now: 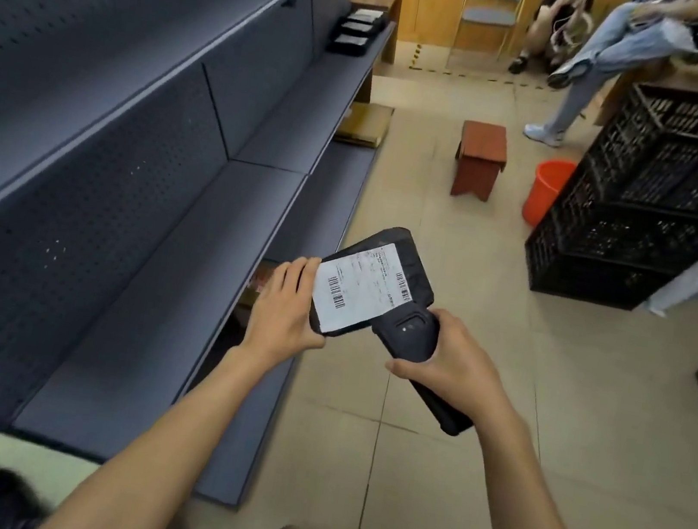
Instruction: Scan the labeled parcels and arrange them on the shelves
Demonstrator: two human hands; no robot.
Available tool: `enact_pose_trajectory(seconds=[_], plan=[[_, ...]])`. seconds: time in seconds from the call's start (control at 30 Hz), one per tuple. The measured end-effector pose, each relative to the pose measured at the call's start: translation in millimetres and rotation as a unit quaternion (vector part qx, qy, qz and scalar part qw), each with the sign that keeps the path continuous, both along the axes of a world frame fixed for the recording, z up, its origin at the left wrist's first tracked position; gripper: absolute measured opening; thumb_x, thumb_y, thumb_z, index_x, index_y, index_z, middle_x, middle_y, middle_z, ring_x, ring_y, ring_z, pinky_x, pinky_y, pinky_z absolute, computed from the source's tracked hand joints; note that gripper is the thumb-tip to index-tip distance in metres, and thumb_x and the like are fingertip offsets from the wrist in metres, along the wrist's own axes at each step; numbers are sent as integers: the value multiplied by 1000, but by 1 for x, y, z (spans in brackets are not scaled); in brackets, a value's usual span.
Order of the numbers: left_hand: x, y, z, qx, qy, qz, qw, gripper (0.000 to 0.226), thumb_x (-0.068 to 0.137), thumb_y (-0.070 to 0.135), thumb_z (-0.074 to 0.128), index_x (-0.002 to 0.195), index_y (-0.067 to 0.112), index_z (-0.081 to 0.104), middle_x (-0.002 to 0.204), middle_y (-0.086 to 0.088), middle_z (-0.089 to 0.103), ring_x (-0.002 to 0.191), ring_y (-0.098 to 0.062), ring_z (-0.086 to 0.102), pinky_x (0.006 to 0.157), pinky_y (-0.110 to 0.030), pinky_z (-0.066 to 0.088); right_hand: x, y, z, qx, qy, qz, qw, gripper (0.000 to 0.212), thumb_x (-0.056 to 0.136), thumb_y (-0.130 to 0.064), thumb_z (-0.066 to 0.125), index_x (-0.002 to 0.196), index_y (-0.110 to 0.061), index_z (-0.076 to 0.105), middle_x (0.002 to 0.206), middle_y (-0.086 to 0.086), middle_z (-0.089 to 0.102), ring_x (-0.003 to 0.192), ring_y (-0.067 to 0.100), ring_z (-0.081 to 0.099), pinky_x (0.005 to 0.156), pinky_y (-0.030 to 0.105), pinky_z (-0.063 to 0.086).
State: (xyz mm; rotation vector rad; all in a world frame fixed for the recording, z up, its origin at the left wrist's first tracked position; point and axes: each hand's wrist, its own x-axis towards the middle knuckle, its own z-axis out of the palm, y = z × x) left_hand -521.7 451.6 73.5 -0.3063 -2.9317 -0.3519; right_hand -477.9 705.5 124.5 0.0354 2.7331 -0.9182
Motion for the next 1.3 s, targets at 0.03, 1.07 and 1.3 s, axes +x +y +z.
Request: enact_pose_trajectory(seconds=[0.03, 1.07, 1.3], plan=[[-16, 3, 0, -2, 0, 2, 1000, 109, 48, 38, 79, 143, 9, 34, 134, -6, 43, 120, -28, 41, 95, -35, 45, -17, 3, -1, 0, 1, 2, 1000, 87, 61, -61, 79, 134, -31, 42, 125, -9, 53, 106, 20, 60, 90, 43, 51], [-806, 143, -14, -13, -1, -76, 997, 109, 50, 34, 82, 143, 7, 33, 136, -8, 41, 123, -26, 33, 97, -37, 46, -777, 135, -10, -25, -13, -34, 999, 96, 49, -68, 74, 132, -31, 42, 118, -12, 55, 106, 16, 60, 92, 42, 51], [-990, 147, -1, -27, 13, -14, 999, 115, 51, 42, 85, 146, 5, 32, 136, -10, 43, 126, -30, 37, 107, -39, 38, -982, 150, 4, -11, 7, 4, 1000, 99, 57, -65, 77, 140, -26, 40, 129, -7, 53, 110, 18, 58, 92, 42, 50]])
